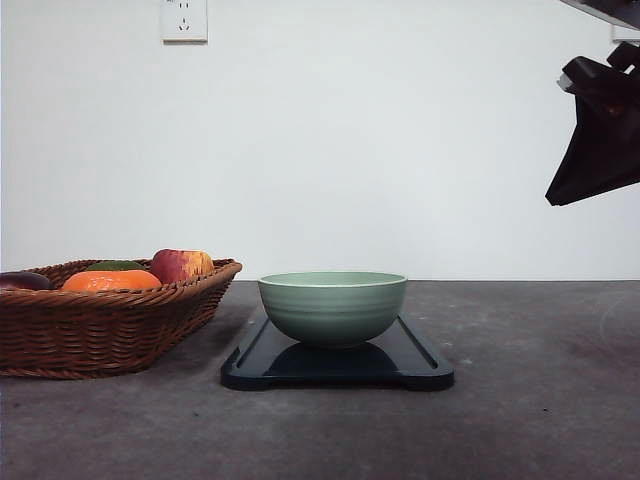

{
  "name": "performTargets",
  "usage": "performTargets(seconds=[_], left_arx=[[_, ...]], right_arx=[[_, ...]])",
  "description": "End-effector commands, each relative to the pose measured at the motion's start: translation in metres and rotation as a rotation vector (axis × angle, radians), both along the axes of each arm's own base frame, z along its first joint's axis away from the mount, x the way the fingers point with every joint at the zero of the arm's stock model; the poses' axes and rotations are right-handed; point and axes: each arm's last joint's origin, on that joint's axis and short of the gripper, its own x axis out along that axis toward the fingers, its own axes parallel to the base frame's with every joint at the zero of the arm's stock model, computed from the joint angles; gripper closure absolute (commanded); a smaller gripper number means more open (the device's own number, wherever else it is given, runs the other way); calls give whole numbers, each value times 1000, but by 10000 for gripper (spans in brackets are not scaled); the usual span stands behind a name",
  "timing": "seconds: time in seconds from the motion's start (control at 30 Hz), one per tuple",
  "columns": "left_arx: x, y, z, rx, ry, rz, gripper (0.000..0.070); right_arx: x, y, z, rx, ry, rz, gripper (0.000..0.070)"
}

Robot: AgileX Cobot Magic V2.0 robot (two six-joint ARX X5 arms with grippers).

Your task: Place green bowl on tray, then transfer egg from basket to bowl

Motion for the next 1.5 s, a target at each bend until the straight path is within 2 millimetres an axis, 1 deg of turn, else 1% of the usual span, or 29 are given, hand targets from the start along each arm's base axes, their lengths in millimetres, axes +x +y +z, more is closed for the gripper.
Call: performTargets(seconds=[0.0,0.6,0.7,0.8,0.9,1.0,1.17,1.3,1.47], left_arx=[[1,0,-7,0,21,4,680],[1,0,-7,0,21,4,680],[1,0,-7,0,21,4,680],[1,0,-7,0,21,4,680],[1,0,-7,0,21,4,680],[1,0,-7,0,21,4,680],[1,0,-7,0,21,4,680],[1,0,-7,0,21,4,680],[1,0,-7,0,21,4,680]], right_arx=[[1,1,3,1,-15,7,673],[1,1,3,0,-15,8,673],[1,0,3,-51,-45,20,672],[-2,-5,4,-65,-71,-19,672],[-12,-12,3,-60,-122,-45,672],[-24,-24,-7,-50,-179,-94,672],[-44,-41,-33,-34,-277,-181,673],[-60,-48,-55,-18,-354,-223,673],[-75,-52,-74,9,-427,-259,672]])
